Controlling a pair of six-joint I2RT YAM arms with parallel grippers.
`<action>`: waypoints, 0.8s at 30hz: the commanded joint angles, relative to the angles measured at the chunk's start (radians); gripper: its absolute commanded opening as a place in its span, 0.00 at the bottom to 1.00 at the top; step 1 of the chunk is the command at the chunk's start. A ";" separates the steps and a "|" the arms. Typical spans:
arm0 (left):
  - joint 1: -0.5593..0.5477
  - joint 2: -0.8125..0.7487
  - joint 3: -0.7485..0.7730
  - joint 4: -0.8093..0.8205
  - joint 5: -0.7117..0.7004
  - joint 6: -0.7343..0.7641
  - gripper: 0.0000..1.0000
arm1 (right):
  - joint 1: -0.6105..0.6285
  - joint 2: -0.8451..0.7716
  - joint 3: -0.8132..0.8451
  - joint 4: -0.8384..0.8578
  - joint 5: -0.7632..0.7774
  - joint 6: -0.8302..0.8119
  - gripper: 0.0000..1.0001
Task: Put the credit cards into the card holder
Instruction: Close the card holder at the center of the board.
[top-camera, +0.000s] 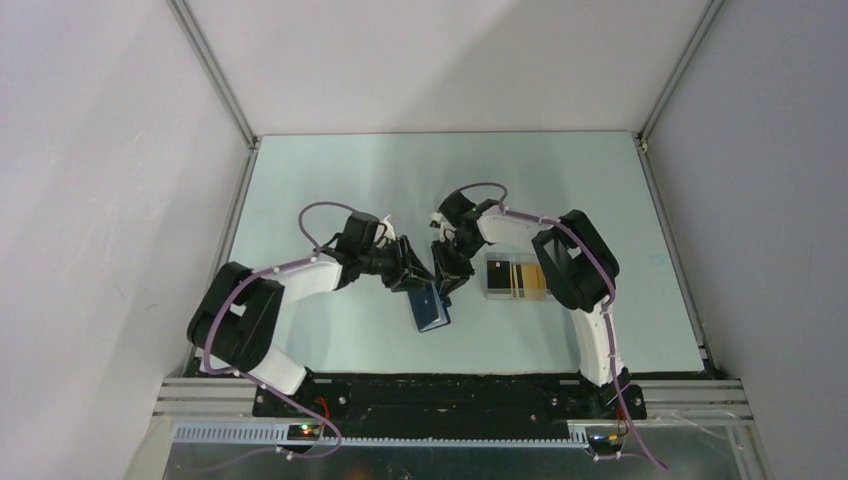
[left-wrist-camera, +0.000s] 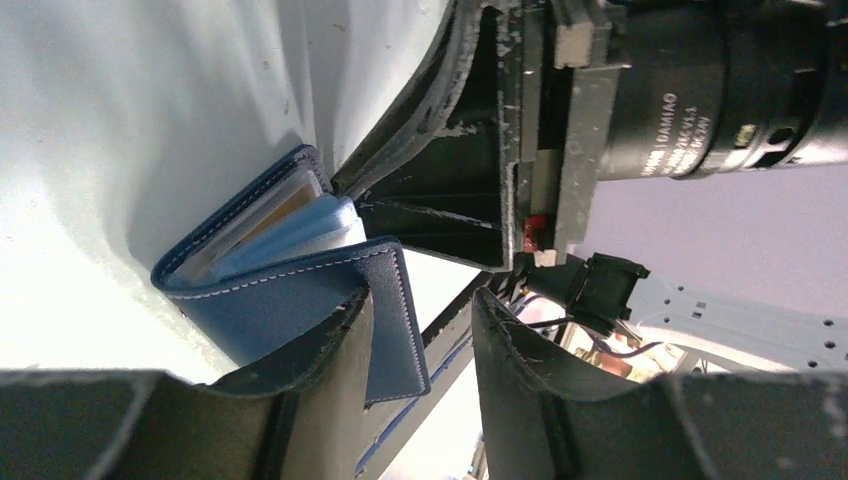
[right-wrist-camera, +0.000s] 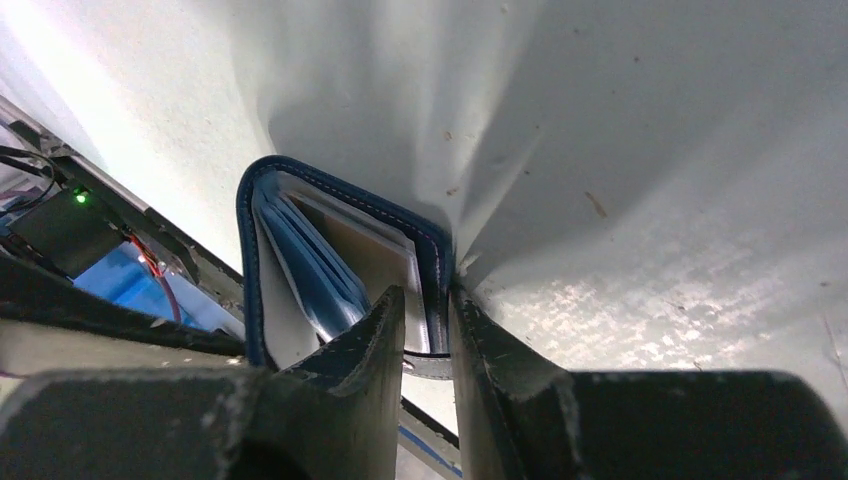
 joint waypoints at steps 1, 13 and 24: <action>-0.012 0.021 0.018 0.028 -0.041 -0.033 0.45 | -0.008 0.004 -0.019 0.066 -0.048 -0.014 0.26; -0.038 0.075 0.038 -0.119 -0.180 0.019 0.44 | -0.031 -0.051 -0.038 0.029 0.007 -0.052 0.22; -0.059 0.108 0.073 -0.209 -0.238 0.074 0.39 | -0.043 -0.079 -0.038 0.006 -0.008 -0.092 0.22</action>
